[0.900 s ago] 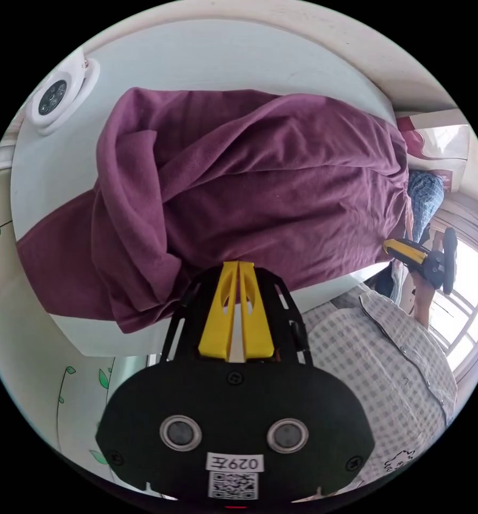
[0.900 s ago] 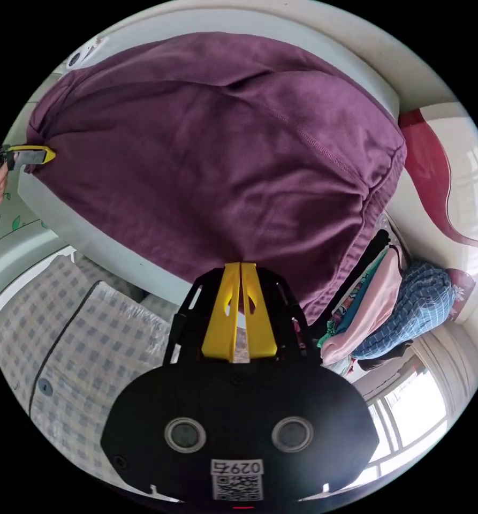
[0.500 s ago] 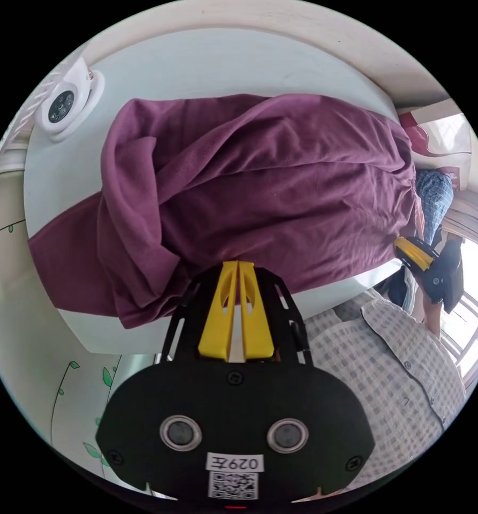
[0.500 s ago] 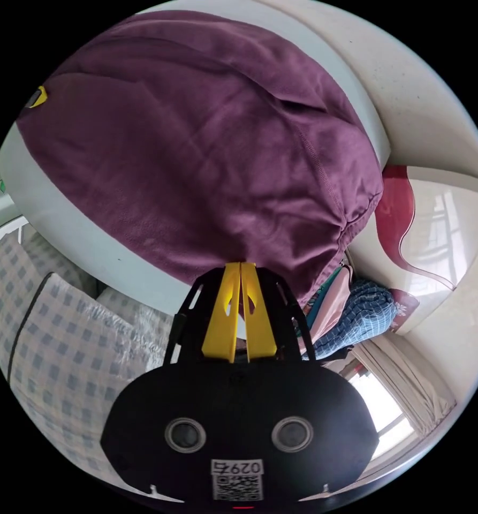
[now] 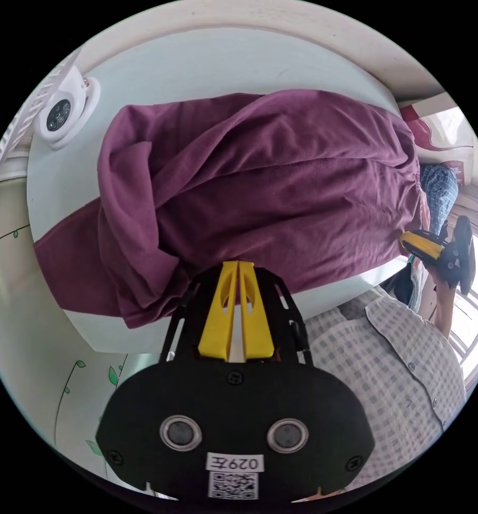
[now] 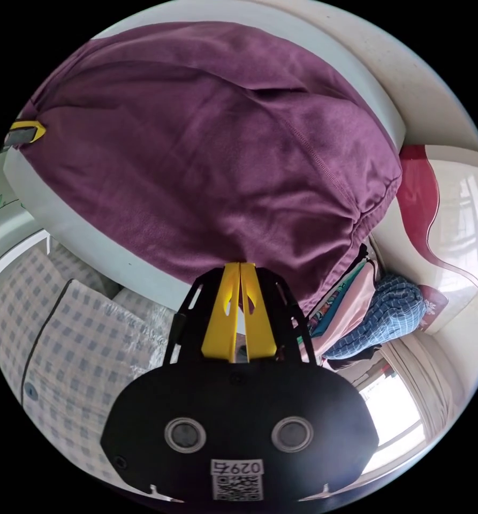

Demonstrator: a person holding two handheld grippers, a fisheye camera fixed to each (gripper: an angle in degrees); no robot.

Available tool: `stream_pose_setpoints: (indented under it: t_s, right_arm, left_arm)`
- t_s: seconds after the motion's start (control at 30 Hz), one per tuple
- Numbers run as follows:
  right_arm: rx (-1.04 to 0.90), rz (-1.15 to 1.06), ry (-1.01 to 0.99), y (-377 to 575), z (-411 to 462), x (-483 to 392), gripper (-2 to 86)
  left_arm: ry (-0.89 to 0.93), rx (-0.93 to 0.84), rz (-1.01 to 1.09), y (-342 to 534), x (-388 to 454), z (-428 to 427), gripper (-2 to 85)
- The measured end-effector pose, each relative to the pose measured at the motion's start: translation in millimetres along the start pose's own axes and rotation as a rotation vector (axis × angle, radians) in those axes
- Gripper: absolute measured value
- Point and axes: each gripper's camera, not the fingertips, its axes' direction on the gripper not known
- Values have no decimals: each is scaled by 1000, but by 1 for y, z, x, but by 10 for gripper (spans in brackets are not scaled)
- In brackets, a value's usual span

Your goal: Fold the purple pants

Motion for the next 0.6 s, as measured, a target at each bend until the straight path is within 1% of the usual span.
stream_pose_setpoints:
  t_s: [0.6]
  right_arm:
    - [-14,-40,-29,-3,9,1,-9]
  left_arm:
    - [-6,15,-34,5,-13,-18,-10]
